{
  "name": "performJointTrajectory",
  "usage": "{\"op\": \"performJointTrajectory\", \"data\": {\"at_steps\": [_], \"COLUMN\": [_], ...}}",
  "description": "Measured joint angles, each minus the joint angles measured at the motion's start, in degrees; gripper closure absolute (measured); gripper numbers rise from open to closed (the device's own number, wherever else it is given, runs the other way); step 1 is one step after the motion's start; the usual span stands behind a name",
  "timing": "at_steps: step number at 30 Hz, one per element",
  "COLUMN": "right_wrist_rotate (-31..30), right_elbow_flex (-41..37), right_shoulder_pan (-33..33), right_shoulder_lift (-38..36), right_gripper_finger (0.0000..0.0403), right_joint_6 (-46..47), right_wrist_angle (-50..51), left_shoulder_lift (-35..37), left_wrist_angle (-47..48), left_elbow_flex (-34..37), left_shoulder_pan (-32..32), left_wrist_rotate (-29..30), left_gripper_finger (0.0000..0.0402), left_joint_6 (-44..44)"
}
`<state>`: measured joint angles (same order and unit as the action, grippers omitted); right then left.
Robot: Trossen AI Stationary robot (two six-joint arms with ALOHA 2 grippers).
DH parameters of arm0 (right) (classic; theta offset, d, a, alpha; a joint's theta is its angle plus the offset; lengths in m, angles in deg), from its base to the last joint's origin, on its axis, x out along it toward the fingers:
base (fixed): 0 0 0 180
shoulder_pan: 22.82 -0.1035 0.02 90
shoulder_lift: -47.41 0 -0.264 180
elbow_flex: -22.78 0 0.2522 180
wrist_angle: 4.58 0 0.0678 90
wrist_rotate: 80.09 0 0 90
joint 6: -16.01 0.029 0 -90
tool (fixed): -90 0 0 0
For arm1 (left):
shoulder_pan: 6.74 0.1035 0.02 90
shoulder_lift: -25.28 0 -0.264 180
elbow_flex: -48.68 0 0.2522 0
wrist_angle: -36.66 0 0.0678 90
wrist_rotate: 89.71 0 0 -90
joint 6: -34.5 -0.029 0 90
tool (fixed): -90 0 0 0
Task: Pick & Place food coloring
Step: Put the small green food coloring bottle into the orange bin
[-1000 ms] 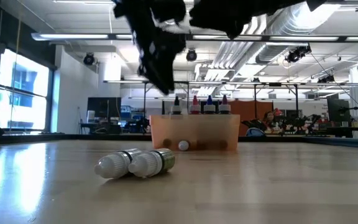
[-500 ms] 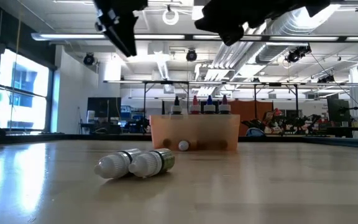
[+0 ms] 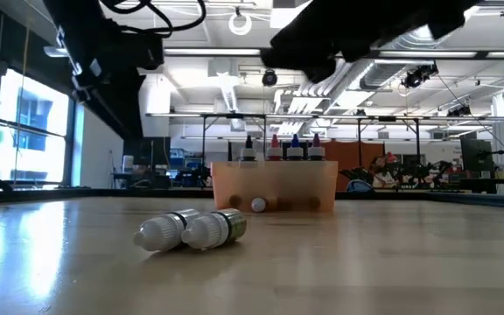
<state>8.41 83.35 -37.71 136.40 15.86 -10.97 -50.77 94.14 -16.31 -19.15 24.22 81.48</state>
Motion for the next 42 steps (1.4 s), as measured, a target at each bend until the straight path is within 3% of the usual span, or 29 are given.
{"op": "performJointTrajectory", "data": {"at_steps": [4,7,13,17,28,42], "right_wrist_rotate": [12.0,12.8,13.0,15.6,12.4,8.7], "right_elbow_flex": [0.1,0.7,7.5,13.1,15.8,15.9], "right_shoulder_pan": [-2.5,-3.8,-4.1,-4.2,-4.3,-4.2], "right_shoulder_lift": [9.1,15.4,26.9,32.0,32.5,32.2], "right_gripper_finger": [0.0265,0.0265,0.0265,0.0266,0.0269,0.0270], "right_joint_6": [-6.0,-8.5,-6.3,-8.7,-9.3,-12.1], "right_wrist_angle": [-16.4,-24.6,-24.3,-18.8,-7.0,0.4], "left_shoulder_lift": [0.0,0.0,0.0,-0.1,-0.1,-0.1], "left_wrist_angle": [-4.7,-8.0,-11.4,-11.8,-12.4,-12.2], "left_elbow_flex": [0.5,0.5,0.5,0.5,0.5,0.5], "left_shoulder_pan": [0.0,0.0,0.0,0.0,0.0,0.0], "left_wrist_rotate": [0.9,-0.2,-2.0,-2.8,-3.7,-3.9], "left_gripper_finger": [0.0206,0.0206,0.0206,0.0206,0.0206,0.0206], "left_joint_6": [-2.1,-5.2,-9.2,-9.2,-10.8,-10.8]}}
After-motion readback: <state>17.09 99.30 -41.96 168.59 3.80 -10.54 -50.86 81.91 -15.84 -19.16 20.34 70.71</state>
